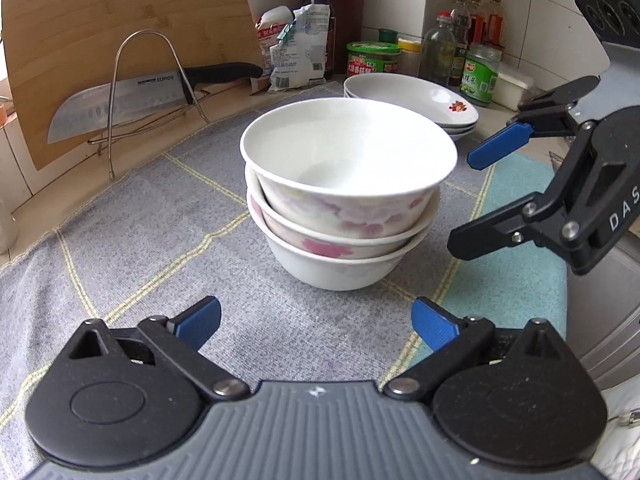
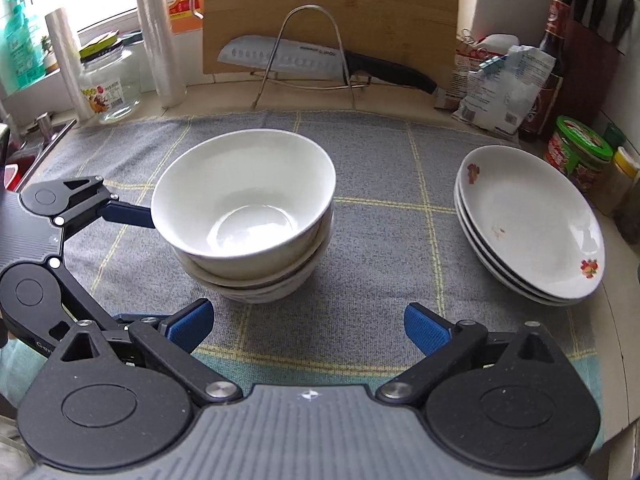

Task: Organize plates and bowls
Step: 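Close the left tool on one side of the bowl stack while the right tool grips the opposite side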

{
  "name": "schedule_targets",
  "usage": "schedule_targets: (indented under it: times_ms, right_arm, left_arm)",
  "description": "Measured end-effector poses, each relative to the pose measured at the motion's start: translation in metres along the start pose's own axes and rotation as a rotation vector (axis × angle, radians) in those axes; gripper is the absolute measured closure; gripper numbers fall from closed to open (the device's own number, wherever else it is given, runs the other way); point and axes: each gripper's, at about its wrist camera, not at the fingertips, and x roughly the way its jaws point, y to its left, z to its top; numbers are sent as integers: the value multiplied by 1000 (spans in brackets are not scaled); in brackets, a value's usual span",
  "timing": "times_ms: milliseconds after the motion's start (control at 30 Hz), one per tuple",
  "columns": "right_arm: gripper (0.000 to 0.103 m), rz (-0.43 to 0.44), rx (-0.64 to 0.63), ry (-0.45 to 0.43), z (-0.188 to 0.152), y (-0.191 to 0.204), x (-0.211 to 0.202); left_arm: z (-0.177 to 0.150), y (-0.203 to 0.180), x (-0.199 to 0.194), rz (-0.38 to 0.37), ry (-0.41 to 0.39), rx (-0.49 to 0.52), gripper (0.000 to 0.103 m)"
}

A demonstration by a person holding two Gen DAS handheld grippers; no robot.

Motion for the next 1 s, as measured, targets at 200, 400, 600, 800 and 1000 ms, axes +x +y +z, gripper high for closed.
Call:
schedule_targets:
  times_ms: [200, 400, 600, 800, 1000]
  right_arm:
    - [0, 115, -161, 3, 3, -16, 24]
    - [0, 230, -266, 30, 5, -33, 47]
    - [0, 271, -344, 37, 2, -37, 54]
    - [0, 269, -420, 27, -3, -38, 54]
    - [0, 274, -432, 21, -3, -40, 55]
  left_arm:
    - [8, -13, 13, 83, 27, -54, 2]
    - [10, -18, 27, 143, 67, -127, 0]
    - [9, -20, 27, 163, 50, -148, 0]
    - [5, -21, 24, 157, 22, -133, 0]
    - [0, -22, 22, 146, -18, -116, 0]
